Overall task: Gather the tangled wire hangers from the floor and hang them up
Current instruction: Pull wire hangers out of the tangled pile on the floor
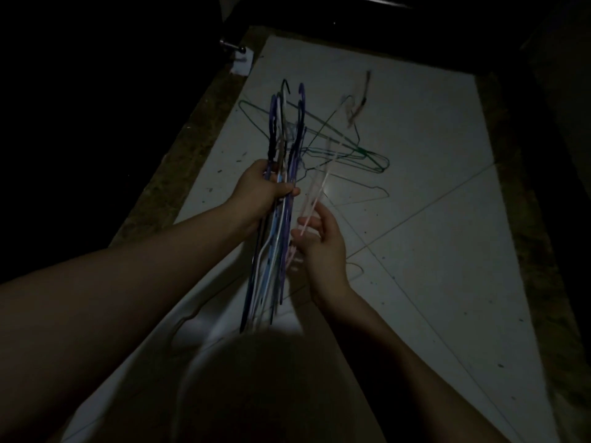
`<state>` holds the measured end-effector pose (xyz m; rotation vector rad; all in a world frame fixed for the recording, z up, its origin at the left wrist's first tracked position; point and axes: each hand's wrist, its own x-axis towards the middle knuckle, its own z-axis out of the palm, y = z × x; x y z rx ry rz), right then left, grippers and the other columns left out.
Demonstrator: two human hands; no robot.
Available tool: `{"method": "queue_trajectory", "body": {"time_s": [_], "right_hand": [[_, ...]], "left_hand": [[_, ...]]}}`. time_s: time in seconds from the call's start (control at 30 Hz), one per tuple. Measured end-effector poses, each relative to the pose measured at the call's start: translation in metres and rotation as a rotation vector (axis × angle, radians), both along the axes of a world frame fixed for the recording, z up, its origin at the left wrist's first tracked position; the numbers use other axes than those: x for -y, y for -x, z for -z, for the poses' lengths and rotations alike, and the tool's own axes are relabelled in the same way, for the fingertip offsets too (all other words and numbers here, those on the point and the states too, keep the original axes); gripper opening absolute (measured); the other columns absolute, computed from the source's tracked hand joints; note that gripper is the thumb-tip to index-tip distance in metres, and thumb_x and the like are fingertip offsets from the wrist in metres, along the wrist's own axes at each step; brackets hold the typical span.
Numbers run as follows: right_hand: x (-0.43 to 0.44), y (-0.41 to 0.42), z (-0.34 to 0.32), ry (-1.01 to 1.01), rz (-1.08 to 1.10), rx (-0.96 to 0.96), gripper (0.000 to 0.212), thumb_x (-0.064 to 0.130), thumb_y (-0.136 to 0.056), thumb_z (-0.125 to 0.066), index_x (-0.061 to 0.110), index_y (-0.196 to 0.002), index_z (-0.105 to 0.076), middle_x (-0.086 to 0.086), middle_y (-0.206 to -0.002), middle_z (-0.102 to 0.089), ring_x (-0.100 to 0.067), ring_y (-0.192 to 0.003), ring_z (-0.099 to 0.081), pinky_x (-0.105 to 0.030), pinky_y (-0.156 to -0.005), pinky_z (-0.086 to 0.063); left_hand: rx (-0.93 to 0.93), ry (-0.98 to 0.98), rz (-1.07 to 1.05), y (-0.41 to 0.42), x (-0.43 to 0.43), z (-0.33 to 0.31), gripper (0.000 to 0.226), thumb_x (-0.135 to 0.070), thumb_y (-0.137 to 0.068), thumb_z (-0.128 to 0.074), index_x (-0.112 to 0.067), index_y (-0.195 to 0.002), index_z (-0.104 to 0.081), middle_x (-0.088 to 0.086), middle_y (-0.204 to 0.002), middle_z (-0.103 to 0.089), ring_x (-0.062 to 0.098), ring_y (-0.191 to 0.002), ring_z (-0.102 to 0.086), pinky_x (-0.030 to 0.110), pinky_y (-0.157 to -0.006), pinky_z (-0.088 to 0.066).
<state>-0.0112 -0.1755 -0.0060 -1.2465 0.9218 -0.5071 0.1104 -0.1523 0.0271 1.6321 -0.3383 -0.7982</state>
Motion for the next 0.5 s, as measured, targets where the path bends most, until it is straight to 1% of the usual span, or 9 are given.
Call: {"method": "queue_trajectory", "body": {"time_s": [0.03, 0.07, 0.1, 0.17, 0.23, 0.3, 0.37, 0.4, 0.5], "right_hand": [[-0.005, 0.001, -0.001, 0.027, -0.053, -0.011, 0.056, -0.002, -0.09, -0.051, 0.023, -0.14, -0.039, -0.001, -0.108, -0.06, -0.021, -0.097, -0.061, -0.041, -0.084, -0.054], [-0.01, 0.002, -0.003, 0.044, -0.1, -0.019, 0.054, 0.0, -0.092, -0.049, 0.025, -0.14, -0.039, 0.005, -0.105, -0.059, -0.016, -0.095, -0.061, -0.037, -0.082, -0.054], [-0.013, 0.003, -0.003, 0.056, -0.139, -0.022, 0.054, 0.0, -0.093, -0.047, 0.026, -0.139, -0.039, 0.01, -0.103, -0.058, -0.011, -0.094, -0.06, -0.035, -0.082, -0.055], [-0.017, 0.004, -0.003, 0.059, -0.196, -0.017, 0.054, -0.001, -0.094, -0.046, 0.026, -0.139, -0.039, 0.012, -0.103, -0.058, -0.011, -0.096, -0.06, -0.036, -0.083, -0.056], [-0.018, 0.002, -0.005, 0.043, -0.233, 0.003, 0.054, -0.002, -0.093, -0.046, 0.026, -0.14, -0.039, 0.011, -0.102, -0.058, -0.013, -0.096, -0.062, -0.034, -0.081, -0.057], [-0.019, 0.002, -0.007, 0.056, -0.271, 0.014, 0.053, -0.001, -0.095, -0.042, 0.028, -0.139, -0.04, 0.012, -0.1, -0.058, -0.015, -0.094, -0.063, -0.03, -0.076, -0.058], [-0.02, 0.003, -0.007, 0.088, -0.299, 0.016, 0.054, -0.004, -0.095, -0.039, 0.029, -0.138, -0.042, 0.012, -0.1, -0.058, -0.017, -0.093, -0.064, -0.027, -0.074, -0.058], [-0.021, 0.003, -0.006, 0.106, -0.307, 0.015, 0.055, -0.005, -0.094, -0.04, 0.028, -0.138, -0.042, 0.011, -0.1, -0.059, -0.015, -0.091, -0.065, -0.027, -0.074, -0.058], [-0.021, 0.005, -0.001, 0.154, -0.322, 0.0, 0.054, -0.005, -0.095, -0.041, 0.026, -0.14, -0.041, 0.012, -0.098, -0.06, -0.009, -0.084, -0.065, -0.025, -0.074, -0.056]], "left_hand": [[0.0, 0.01, -0.008, -0.002, 0.0, -0.002, 0.023, 0.006, -0.086, -0.057, -0.007, -0.103, -0.049, 0.004, -0.085, -0.061, 0.01, -0.073, -0.065, 0.013, -0.056, -0.051], [-0.004, 0.022, -0.018, -0.005, 0.0, -0.003, 0.022, 0.007, -0.086, -0.056, -0.006, -0.103, -0.049, 0.004, -0.085, -0.061, 0.007, -0.069, -0.065, 0.014, -0.058, -0.052], [-0.001, 0.029, -0.026, -0.008, 0.0, -0.002, 0.022, 0.008, -0.086, -0.056, -0.007, -0.101, -0.05, 0.006, -0.087, -0.062, 0.008, -0.071, -0.066, 0.017, -0.063, -0.054], [0.017, 0.03, -0.042, -0.013, -0.001, -0.003, 0.024, 0.008, -0.082, -0.059, -0.012, -0.094, -0.052, 0.014, -0.097, -0.063, 0.022, -0.088, -0.066, 0.03, -0.079, -0.055], [0.027, 0.022, -0.056, -0.015, -0.002, -0.006, 0.026, 0.007, -0.08, -0.06, -0.013, -0.094, -0.052, 0.015, -0.1, -0.062, 0.03, -0.097, -0.062, 0.04, -0.087, -0.053], [0.036, 0.03, -0.055, -0.015, -0.003, -0.006, 0.026, 0.007, -0.083, -0.058, -0.008, -0.102, -0.051, 0.008, -0.091, -0.062, 0.024, -0.086, -0.063, 0.036, -0.082, -0.054], [0.03, 0.053, -0.052, -0.016, -0.004, -0.008, 0.026, 0.006, -0.085, -0.056, -0.007, -0.106, -0.05, 0.001, -0.083, -0.061, 0.011, -0.07, -0.064, 0.025, -0.068, -0.053], [0.031, 0.055, -0.047, -0.016, -0.004, -0.008, 0.025, 0.006, -0.086, -0.056, -0.007, -0.106, -0.05, 0.0, -0.081, -0.061, 0.007, -0.066, -0.063, 0.022, -0.064, -0.052], [0.026, 0.053, -0.032, -0.016, -0.007, -0.006, 0.024, 0.006, -0.083, -0.06, -0.009, -0.098, -0.05, 0.005, -0.085, -0.062, 0.017, -0.077, -0.064, 0.026, -0.07, -0.053]]}}
